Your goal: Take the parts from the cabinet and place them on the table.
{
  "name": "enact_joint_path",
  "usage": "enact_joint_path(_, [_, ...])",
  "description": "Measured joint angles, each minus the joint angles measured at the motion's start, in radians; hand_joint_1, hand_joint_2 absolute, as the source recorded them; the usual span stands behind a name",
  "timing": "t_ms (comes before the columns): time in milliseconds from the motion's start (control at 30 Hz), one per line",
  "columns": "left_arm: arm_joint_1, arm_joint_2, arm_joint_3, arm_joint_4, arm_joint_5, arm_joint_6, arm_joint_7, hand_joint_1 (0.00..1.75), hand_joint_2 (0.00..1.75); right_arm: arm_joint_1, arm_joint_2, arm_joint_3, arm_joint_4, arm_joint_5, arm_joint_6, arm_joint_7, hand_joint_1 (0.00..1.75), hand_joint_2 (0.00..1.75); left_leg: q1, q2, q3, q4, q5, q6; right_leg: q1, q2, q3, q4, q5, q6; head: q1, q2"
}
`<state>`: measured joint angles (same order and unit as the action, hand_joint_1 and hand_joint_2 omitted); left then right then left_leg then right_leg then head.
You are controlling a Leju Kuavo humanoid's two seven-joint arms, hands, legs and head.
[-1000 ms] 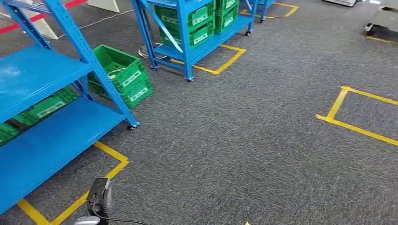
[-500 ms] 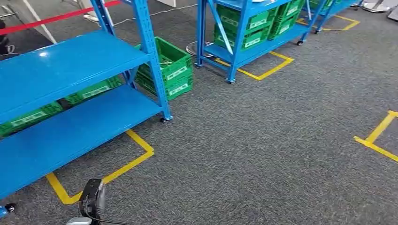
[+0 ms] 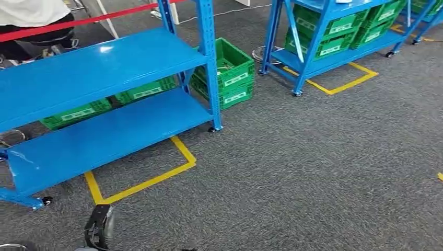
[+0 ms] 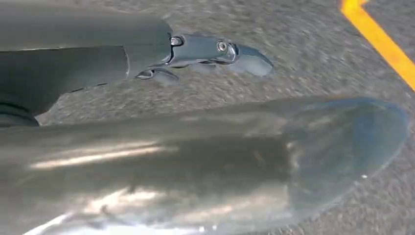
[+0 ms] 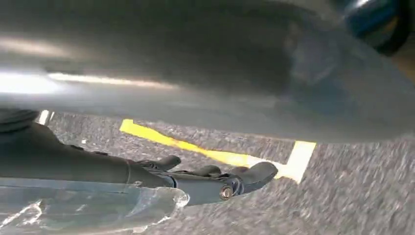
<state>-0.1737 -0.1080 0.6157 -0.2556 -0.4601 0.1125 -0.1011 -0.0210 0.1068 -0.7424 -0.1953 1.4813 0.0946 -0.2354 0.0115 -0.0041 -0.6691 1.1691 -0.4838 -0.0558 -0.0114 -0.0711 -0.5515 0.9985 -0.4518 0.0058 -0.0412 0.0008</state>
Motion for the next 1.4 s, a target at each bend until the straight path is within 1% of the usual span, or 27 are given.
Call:
enact_joint_path(33, [-0.001, 0.001, 0.000, -0.001, -0.001, 0.002, 0.000, 0.00, 0.00, -0.001, 0.000, 0.000, 0.000, 0.000, 0.000, 0.000, 0.00, 0.00, 0.000, 0.019, 0.049, -0.086, 0.039, -0.001, -0.001, -0.013, 0.002, 0.001, -0.002, 0.004, 0.000, 0.000])
enact_joint_path(67, [-0.002, 0.001, 0.000, -0.002, -0.001, 0.002, 0.000, 0.00, 0.00, -0.002, 0.000, 0.000, 0.000, 0.000, 0.000, 0.000, 0.00, 0.00, 0.000, 0.069, 0.097, -0.165, 0.062, -0.003, 0.002, -0.024, 0.006, 0.003, -0.005, 0.011, 0.000, 0.000])
enact_joint_path(100, [-0.007, -0.002, 0.000, -0.002, -0.002, 0.003, 0.000, 0.00, 0.00, -0.003, -0.002, 0.000, 0.000, 0.000, -0.001, -0.001, 0.00, 0.00, -0.011, 0.089, 0.105, -0.193, 0.047, 0.004, 0.011, -0.030, 0.002, 0.012, -0.012, 0.019, -0.004, 0.000])
enact_joint_path(133, [-0.008, -0.002, 0.000, -0.003, -0.004, 0.003, 0.000, 0.00, 0.00, -0.004, -0.002, 0.000, 0.000, 0.000, -0.001, -0.001, 0.00, 0.00, -0.008, 0.071, 0.099, -0.188, 0.051, 0.022, 0.012, -0.042, 0.005, 0.008, -0.012, 0.023, 0.004, 0.000])
enact_joint_path(233, [-0.001, 0.000, 0.000, -0.003, -0.008, 0.003, 0.000, 0.00, 0.00, -0.007, -0.002, 0.000, 0.000, 0.000, -0.001, -0.001, 0.00, 0.00, -0.009, 0.033, 0.098, -0.191, 0.055, 0.042, 0.008, -0.075, 0.018, 0.002, -0.014, 0.038, 0.002, 0.000])
enact_joint_path(300, [-0.001, 0.000, 0.000, -0.005, -0.009, 0.011, -0.001, 0.00, 0.00, -0.010, -0.003, 0.000, 0.000, 0.000, -0.002, -0.001, 0.00, 0.00, -0.003, 0.014, 0.097, -0.191, 0.058, 0.052, 0.001, 0.028, -0.012, 0.071, -0.070, 0.048, 0.011, 0.000])
enact_joint_path(400, [-0.007, -0.003, 0.000, -0.005, -0.010, 0.025, -0.001, 0.00, 0.00, -0.004, -0.003, 0.000, 0.000, 0.000, -0.001, -0.001, 0.00, 0.00, -0.006, -0.027, 0.092, -0.191, 0.061, 0.061, 0.003, 0.066, -0.126, 0.312, -0.172, 0.048, 0.011, 0.000])
enact_joint_path(467, [-0.004, -0.005, 0.000, -0.005, -0.010, 0.041, -0.001, 0.00, 0.00, 0.000, -0.003, 0.000, 0.000, 0.000, -0.002, -0.001, 0.00, 0.00, -0.007, -0.058, 0.093, -0.191, 0.061, 0.061, 0.004, 0.069, -0.134, 0.312, -0.141, 0.042, 0.012, 0.000])
enact_joint_path(533, [-0.007, -0.007, 0.000, -0.005, -0.011, 0.057, -0.001, 0.00, 0.00, -0.002, -0.003, 0.000, 0.000, 0.000, -0.003, -0.001, 0.00, 0.00, -0.007, -0.090, 0.095, -0.190, 0.063, 0.058, 0.003, 0.086, -0.062, 0.152, -0.047, 0.032, 0.012, 0.000])
enact_joint_path(567, [-0.009, -0.010, 0.000, -0.005, -0.011, 0.062, -0.001, 0.00, 0.00, -0.002, -0.003, 0.000, 0.000, 0.000, -0.005, -0.001, 0.00, 0.00, -0.006, -0.102, 0.095, -0.190, 0.064, 0.056, 0.001, 0.119, -0.019, 0.066, -0.009, 0.028, 0.012, 0.000])
enact_joint_path(600, [-0.011, -0.013, 0.000, -0.006, -0.011, 0.069, -0.001, 0.00, 0.00, -0.004, -0.003, 0.000, 0.000, 0.000, -0.005, -0.001, 0.00, 0.00, -0.008, -0.112, 0.092, -0.190, 0.066, 0.052, -0.004, 0.167, -0.001, 0.025, -0.021, 0.024, 0.012, 0.000])
enact_joint_path(667, [-0.014, -0.013, 0.000, -0.006, -0.013, 0.075, -0.001, 0.00, 0.00, -0.005, -0.003, 0.000, 0.000, 0.000, -0.007, -0.002, 0.00, 0.00, -0.003, -0.134, 0.080, -0.188, 0.069, 0.038, 0.000, 0.151, 0.005, 0.014, -0.019, 0.028, 0.011, 0.000])
enact_joint_path(733, [-0.008, -0.010, 0.000, -0.006, -0.013, 0.077, -0.001, 0.00, 0.00, -0.005, -0.003, 0.000, 0.000, 0.000, -0.007, -0.002, 0.00, 0.00, 0.001, -0.158, 0.075, -0.194, 0.076, 0.021, 0.001, 0.130, 0.007, 0.012, -0.015, 0.017, 0.011, 0.000])
enact_joint_path(767, [-0.004, -0.011, 0.000, -0.006, -0.013, 0.077, -0.001, 0.00, 0.00, -0.007, -0.001, 0.000, 0.000, 0.000, -0.007, -0.002, 0.00, 0.00, -0.001, -0.121, 0.074, -0.187, 0.070, 0.018, -0.004, 0.116, 0.010, 0.004, -0.010, 0.009, 0.011, 0.000])
enact_joint_path(800, [-0.005, -0.011, 0.000, -0.007, -0.015, 0.079, -0.002, 0.00, 0.00, -0.006, -0.002, 0.000, 0.000, 0.000, -0.009, -0.002, 0.00, 0.00, -0.008, -0.058, 0.061, -0.160, 0.049, 0.014, -0.003, 0.105, 0.013, 0.000, -0.011, 0.003, 0.000, 0.000])
enact_joint_path(833, [-0.010, -0.013, 0.000, -0.008, -0.016, 0.079, -0.002, 0.00, 0.00, -0.004, -0.002, 0.000, 0.000, 0.000, -0.009, -0.002, 0.00, 0.00, -0.007, -0.027, 0.026, -0.095, 0.010, 0.010, -0.001, 0.090, 0.013, 0.000, -0.012, 0.000, -0.003, 0.000])
enact_joint_path(900, [-0.015, -0.013, 0.000, -0.008, -0.016, 0.079, -0.002, 0.00, 0.00, -0.002, -0.002, 0.000, 0.000, 0.000, -0.009, -0.002, 0.00, 0.00, -0.005, -0.009, -0.061, 0.074, -0.060, 0.005, 0.001, 0.057, 0.014, 0.000, -0.016, -0.005, -0.002, 0.000])
enact_joint_path(933, [-0.013, -0.013, 0.000, -0.008, -0.016, 0.079, -0.002, 0.00, 0.00, -0.002, -0.002, 0.000, 0.000, 0.000, -0.009, -0.002, 0.00, 0.00, -0.005, -0.009, -0.088, 0.122, -0.068, 0.003, 0.001, 0.041, 0.015, 0.000, -0.018, -0.005, -0.003, 0.000])
enact_joint_path(1000, [-0.009, -0.013, 0.000, -0.008, -0.016, 0.081, -0.002, 0.00, 0.00, -0.001, -0.002, 0.000, 0.000, 0.000, -0.009, -0.002, 0.00, 0.00, -0.003, -0.007, -0.070, 0.080, -0.016, 0.002, 0.001, 0.015, 0.023, 0.000, -0.025, -0.002, -0.003, 0.000])
enact_joint_path(1033, [-0.009, -0.012, 0.000, -0.008, -0.016, 0.081, -0.002, 0.00, 0.00, -0.001, -0.002, 0.000, 0.000, 0.001, -0.008, -0.002, 0.00, 0.00, -0.004, 0.003, -0.026, -0.002, 0.034, 0.004, 0.000, 0.000, 0.031, 0.000, -0.031, 0.001, -0.003, 0.000])
enact_joint_path(1067, [-0.010, -0.012, 0.000, -0.009, -0.016, 0.082, -0.002, 0.00, 0.00, -0.001, -0.002, 0.000, 0.000, 0.001, -0.008, -0.002, 0.00, 0.00, -0.005, 0.032, 0.024, -0.093, 0.076, 0.008, 0.000, -0.013, 0.040, 0.000, -0.037, 0.005, -0.003, 0.000])
enact_joint_path(1100, [-0.011, -0.012, 0.000, -0.010, -0.016, 0.083, -0.002, 0.00, 0.00, -0.001, -0.002, 0.000, 0.000, 0.001, -0.009, -0.002, 0.00, 0.00, -0.011, 0.095, 0.063, -0.156, 0.091, 0.012, 0.008, -0.024, 0.046, 0.000, -0.045, 0.012, -0.003, 0.000])
enact_joint_path(1133, [-0.017, -0.013, 0.000, -0.010, -0.016, 0.084, -0.002, 0.00, 0.00, -0.001, -0.002, 0.000, 0.000, 0.001, -0.009, -0.003, 0.00, 0.00, -0.016, 0.089, 0.074, -0.189, 0.071, 0.022, 0.014, -0.033, 0.043, 0.009, -0.058, 0.019, -0.007, 0.000])
enact_joint_path(1233, [-0.011, -0.013, 0.000, -0.010, -0.019, 0.085, -0.002, 0.00, 0.00, -0.008, -0.002, -0.001, 0.000, 0.001, -0.009, -0.002, 0.00, 0.00, -0.016, 0.053, 0.071, -0.180, 0.062, 0.044, 0.017, -0.073, 0.071, -0.004, -0.069, 0.031, 0.003, 0.000])
enact_joint_path(1267, [-0.009, -0.013, 0.000, -0.010, -0.019, 0.085, -0.002, 0.00, 0.00, -0.010, -0.002, 0.000, 0.000, 0.001, -0.009, -0.002, 0.00, 0.00, -0.008, 0.039, 0.078, -0.184, 0.064, 0.049, 0.013, -0.071, 0.074, -0.003, -0.076, 0.039, 0.001, 0.000])
enact_joint_path(1333, [-0.011, -0.013, 0.000, -0.011, -0.019, 0.086, -0.002, 0.00, 0.00, -0.010, -0.002, 0.000, 0.000, 0.001, -0.010, -0.003, 0.00, 0.00, -0.004, 0.018, 0.083, -0.184, 0.060, 0.061, 0.008, 0.035, 0.032, 0.092, -0.127, 0.046, 0.015, 0.000])
enact_joint_path(1400, [-0.016, -0.014, 0.000, -0.011, -0.020, 0.085, -0.002, 0.00, 0.00, -0.006, -0.002, 0.000, 0.000, 0.001, -0.010, -0.003, 0.00, 0.00, -0.004, -0.015, 0.086, -0.184, 0.054, 0.068, 0.006, 0.066, -0.069, 0.272, -0.195, 0.048, 0.017, 0.000])
